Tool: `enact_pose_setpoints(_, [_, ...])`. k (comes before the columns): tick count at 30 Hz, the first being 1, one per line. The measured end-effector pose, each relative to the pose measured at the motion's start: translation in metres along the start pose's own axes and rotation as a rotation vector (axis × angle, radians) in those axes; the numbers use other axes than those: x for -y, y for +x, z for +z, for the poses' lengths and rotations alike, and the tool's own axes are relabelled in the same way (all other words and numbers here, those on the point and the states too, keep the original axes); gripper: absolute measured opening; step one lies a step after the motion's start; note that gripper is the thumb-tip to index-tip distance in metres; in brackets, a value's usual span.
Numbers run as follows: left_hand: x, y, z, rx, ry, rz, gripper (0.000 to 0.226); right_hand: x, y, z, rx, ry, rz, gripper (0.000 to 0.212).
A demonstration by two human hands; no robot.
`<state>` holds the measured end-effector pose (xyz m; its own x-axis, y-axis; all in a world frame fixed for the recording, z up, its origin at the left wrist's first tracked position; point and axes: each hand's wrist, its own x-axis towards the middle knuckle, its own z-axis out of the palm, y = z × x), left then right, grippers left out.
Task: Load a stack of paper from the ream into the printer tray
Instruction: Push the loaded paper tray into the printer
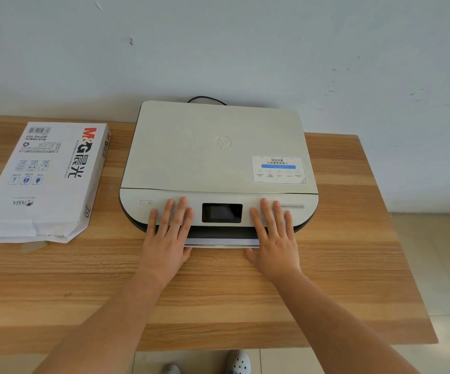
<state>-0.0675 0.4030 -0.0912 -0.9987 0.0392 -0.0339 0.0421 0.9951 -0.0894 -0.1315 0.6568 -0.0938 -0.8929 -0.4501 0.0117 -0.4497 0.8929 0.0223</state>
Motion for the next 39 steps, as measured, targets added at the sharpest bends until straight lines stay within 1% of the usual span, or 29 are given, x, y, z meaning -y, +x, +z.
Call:
enact_pose_setpoints(5, [-0.002, 0.001, 0.005, -0.025, -0.017, -0.010, 0.111, 0.001, 0.001, 0.005, -0.045, -0.015, 0.005, 0.106])
enact_pose_setpoints(12, [-0.005, 0.005, 0.016, -0.107, -0.027, -0.014, 0.111, 0.001, 0.004, 0.014, -0.112, -0.020, 0.016, 0.095])
enact_pose_setpoints(18, [-0.003, 0.008, 0.022, -0.154, -0.020, 0.002, 0.115, 0.002, 0.009, 0.022, -0.222, -0.014, 0.036, 0.089])
enact_pose_setpoints(27, [-0.003, 0.010, 0.026, -0.166, 0.007, 0.012, 0.123, 0.003, 0.013, 0.029, -0.322, -0.035, 0.024, 0.092])
enact_pose_setpoints(32, [-0.004, 0.011, 0.026, -0.133, 0.004, 0.007, 0.122, 0.003, 0.012, 0.029, -0.289, -0.040, 0.031, 0.094])
enact_pose_setpoints(35, [-0.003, 0.010, 0.022, -0.116, 0.013, -0.002, 0.117, 0.005, 0.012, 0.027, -0.223, -0.026, 0.047, 0.095])
enact_pose_setpoints(39, [-0.002, 0.008, 0.014, -0.052, 0.024, -0.025, 0.111, 0.007, 0.009, 0.020, -0.143, -0.024, 0.054, 0.095])
